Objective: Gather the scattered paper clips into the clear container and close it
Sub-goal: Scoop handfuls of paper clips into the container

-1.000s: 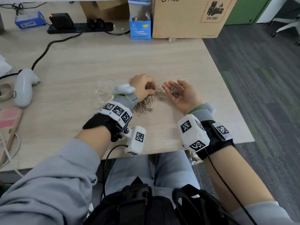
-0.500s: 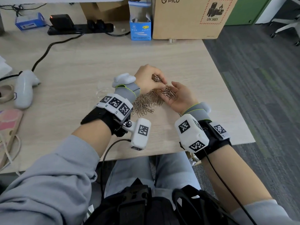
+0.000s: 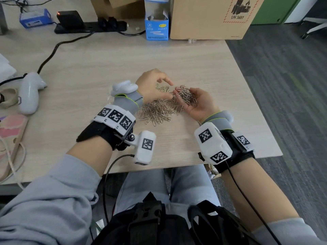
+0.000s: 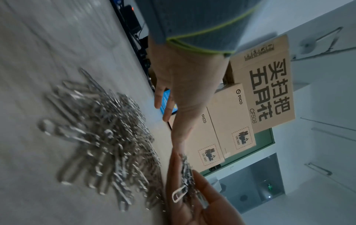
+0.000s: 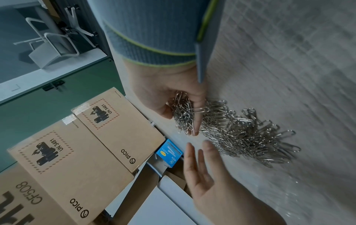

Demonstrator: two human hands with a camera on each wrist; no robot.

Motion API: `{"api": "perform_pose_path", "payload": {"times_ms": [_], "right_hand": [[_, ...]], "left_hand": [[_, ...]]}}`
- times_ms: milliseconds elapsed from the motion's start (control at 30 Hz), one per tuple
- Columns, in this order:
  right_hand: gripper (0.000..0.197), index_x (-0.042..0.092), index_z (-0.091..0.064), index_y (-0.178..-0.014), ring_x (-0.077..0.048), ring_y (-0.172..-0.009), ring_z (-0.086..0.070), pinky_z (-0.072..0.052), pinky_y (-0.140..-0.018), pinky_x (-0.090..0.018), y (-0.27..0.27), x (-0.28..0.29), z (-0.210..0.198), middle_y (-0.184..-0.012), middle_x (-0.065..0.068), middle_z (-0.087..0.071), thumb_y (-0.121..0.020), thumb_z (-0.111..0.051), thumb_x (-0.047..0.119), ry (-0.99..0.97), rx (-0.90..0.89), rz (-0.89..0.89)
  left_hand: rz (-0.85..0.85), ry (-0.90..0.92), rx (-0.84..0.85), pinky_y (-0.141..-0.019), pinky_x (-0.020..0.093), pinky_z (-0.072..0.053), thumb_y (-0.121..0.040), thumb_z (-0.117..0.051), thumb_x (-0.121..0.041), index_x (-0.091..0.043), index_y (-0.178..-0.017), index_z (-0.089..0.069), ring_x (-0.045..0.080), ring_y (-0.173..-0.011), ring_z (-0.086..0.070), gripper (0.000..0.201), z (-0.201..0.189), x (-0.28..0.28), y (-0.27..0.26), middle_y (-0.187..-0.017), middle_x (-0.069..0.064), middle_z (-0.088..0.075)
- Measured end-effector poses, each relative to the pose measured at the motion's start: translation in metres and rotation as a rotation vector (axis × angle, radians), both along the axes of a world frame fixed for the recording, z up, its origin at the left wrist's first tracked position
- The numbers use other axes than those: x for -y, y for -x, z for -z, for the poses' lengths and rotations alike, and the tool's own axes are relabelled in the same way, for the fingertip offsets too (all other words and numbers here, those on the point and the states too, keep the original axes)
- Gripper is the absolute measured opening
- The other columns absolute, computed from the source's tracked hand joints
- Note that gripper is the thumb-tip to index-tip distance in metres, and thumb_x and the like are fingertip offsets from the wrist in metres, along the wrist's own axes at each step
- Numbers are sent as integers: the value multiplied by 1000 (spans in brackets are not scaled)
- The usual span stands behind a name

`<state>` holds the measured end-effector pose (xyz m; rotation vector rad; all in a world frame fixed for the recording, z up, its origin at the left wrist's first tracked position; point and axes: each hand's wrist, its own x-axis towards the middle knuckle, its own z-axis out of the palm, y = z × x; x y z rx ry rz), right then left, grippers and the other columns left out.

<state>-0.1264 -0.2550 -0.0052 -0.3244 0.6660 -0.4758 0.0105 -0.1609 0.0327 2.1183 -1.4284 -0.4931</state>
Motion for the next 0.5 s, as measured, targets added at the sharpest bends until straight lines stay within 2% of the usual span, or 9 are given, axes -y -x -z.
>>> {"api": "perform_pose_path", "payload": {"times_ms": [100, 167, 233, 333, 400, 500], "right_hand": [[25, -4, -58, -88, -31, -62, -70, -58, -69, -34, 0, 0, -1, -71, -19, -71, -93, -35, 3, -7, -2, 17], [25, -2, -59, -88, -30, -62, -71, -58, -70, -33, -1, -2, -2, -70, -18, -71, -92, -35, 3, -11, -4, 18], [24, -2, -59, -89, -30, -63, -71, -58, -70, -32, -2, -4, -4, -70, -17, -71, -91, -36, 4, -13, 5, 26], [24, -2, -59, -86, -31, -63, -71, -57, -72, -33, -4, -7, -7, -70, -19, -70, -92, -38, 8, -9, 7, 46], [25, -4, -59, -85, -31, -62, -70, -57, -71, -35, -5, -10, -9, -69, -20, -69, -93, -40, 12, -11, 8, 63], [26, -6, -57, -83, -33, -58, -69, -58, -68, -36, -6, -13, -9, -65, -22, -68, -95, -41, 12, -21, -6, 82]], "left_hand": [[5, -259, 156, -100, 44, -38, -50, -83, -49, -31, -119, -56, 28, -122, -36, 76, 9, -12, -1, -128, 6, -47], [7, -327, 192, -101, 43, -36, -46, -84, -49, -32, -120, -53, 28, -125, -31, 82, 18, -17, -1, -132, 4, -42], [12, -283, 135, -100, 39, -37, -50, -85, -42, -28, -115, -57, 28, -122, -35, 72, 23, -18, -3, -129, 7, -43], [4, -191, 61, -86, 31, -39, -60, -82, -31, -22, -104, -65, 27, -104, -52, 48, 24, -16, -3, -114, 10, -51], [-23, -129, 75, -80, 32, -42, -65, -79, -26, -19, -96, -68, 25, -93, -58, 34, 24, -15, -2, -101, 7, -57], [-80, -41, 41, -79, 33, -48, -67, -78, -20, -16, -85, -71, 19, -79, -60, 20, 27, -14, -2, -95, 7, -68]]}}
